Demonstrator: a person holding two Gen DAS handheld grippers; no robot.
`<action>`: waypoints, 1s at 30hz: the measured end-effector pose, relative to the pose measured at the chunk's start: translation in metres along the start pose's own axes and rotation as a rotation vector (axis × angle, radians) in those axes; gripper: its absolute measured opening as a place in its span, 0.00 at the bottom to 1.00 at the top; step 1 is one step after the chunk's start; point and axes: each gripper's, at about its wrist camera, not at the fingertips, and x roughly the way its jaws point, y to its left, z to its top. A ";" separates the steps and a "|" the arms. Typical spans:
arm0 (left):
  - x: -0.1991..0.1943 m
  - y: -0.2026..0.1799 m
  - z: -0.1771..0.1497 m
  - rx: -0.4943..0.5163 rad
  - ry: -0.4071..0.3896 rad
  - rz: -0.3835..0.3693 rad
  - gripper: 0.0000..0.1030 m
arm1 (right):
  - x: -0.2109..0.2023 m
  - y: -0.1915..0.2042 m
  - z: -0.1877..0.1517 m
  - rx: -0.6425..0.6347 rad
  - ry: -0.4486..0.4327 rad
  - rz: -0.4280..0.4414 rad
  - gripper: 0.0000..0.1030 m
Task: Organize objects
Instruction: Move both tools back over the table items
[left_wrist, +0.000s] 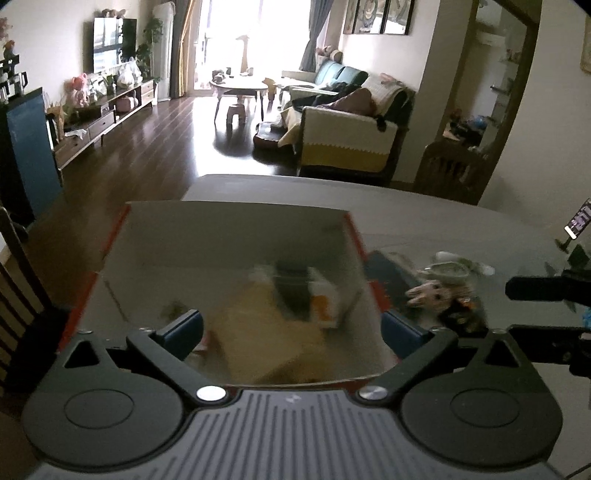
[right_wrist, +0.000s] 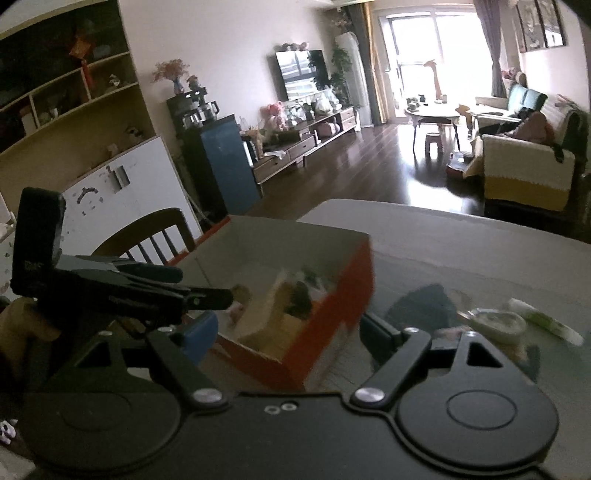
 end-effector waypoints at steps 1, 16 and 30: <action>0.000 -0.007 -0.001 -0.003 0.001 -0.003 1.00 | -0.004 -0.004 -0.002 0.001 -0.002 -0.008 0.82; 0.029 -0.127 -0.024 0.043 -0.001 -0.065 1.00 | -0.057 -0.099 -0.046 0.015 0.084 -0.128 0.82; 0.096 -0.218 -0.039 0.117 0.041 -0.040 1.00 | -0.064 -0.199 -0.053 0.046 0.099 -0.237 0.82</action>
